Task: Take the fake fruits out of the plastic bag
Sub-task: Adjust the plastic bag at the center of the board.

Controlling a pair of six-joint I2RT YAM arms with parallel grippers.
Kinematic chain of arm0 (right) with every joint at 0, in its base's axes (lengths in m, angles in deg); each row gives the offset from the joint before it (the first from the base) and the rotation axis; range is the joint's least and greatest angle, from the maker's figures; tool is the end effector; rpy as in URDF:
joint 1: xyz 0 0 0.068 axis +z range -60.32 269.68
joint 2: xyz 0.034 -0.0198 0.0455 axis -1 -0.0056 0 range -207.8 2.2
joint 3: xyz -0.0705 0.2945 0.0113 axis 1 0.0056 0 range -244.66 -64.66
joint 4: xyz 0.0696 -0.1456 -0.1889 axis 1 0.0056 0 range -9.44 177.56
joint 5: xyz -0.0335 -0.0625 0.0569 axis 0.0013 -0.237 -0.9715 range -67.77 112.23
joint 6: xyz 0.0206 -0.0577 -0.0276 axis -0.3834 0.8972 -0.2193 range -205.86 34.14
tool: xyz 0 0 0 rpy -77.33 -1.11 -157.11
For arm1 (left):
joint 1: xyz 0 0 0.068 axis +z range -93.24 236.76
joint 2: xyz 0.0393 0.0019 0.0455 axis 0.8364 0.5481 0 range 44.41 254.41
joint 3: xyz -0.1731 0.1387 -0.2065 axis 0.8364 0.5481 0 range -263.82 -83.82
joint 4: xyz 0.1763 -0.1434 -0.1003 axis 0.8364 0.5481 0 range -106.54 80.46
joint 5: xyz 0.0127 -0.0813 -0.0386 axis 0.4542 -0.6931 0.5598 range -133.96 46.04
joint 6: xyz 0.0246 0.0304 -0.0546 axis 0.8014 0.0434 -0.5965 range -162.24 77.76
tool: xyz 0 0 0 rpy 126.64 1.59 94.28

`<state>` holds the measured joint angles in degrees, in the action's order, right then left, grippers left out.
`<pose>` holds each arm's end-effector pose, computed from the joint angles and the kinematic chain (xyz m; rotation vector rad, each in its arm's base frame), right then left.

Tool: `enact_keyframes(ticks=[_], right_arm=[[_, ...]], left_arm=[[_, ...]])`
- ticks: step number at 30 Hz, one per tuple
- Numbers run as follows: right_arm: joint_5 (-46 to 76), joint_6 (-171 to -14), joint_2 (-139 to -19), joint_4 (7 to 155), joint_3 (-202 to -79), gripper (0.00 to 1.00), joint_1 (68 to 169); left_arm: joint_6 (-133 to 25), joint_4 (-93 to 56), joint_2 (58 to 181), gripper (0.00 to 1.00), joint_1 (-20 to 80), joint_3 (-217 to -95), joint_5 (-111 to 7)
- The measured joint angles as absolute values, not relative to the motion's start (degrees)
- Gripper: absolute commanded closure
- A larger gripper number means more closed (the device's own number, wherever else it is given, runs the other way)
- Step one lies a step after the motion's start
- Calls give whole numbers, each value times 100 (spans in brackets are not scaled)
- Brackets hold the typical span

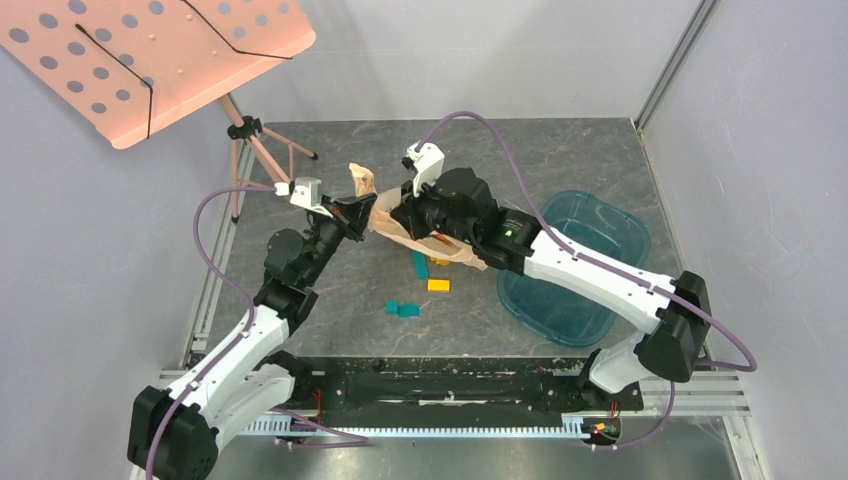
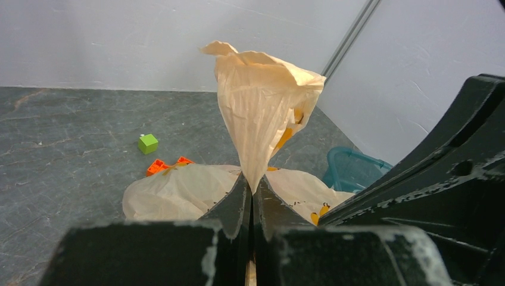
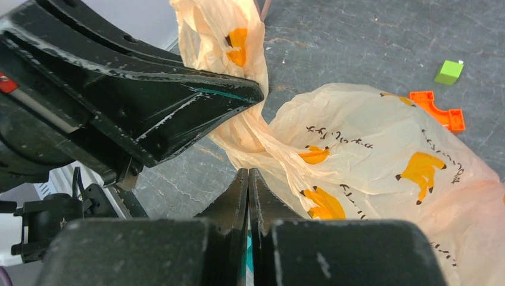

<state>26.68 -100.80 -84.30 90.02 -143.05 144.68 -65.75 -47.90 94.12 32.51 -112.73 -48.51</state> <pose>0.2103 0.2931 0.3964 -0.6153 1.8492 0.7557 0.1730 -0.0825 0.3361 0.0776 1.4262 -0.7470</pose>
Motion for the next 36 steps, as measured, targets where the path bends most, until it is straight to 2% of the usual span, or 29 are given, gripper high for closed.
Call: enact_keyframes(ticks=[21,36], right_arm=[[2889,-10740,-9184,8569,-14093,100,14481],[4410,-10441,-9748,8969,-14073,100,14472]], left_arm=[[-6606,-4783,9311,98,3251,-11273,-4853],[-6665,-4532,9029,98,3247,-11268,-4628]])
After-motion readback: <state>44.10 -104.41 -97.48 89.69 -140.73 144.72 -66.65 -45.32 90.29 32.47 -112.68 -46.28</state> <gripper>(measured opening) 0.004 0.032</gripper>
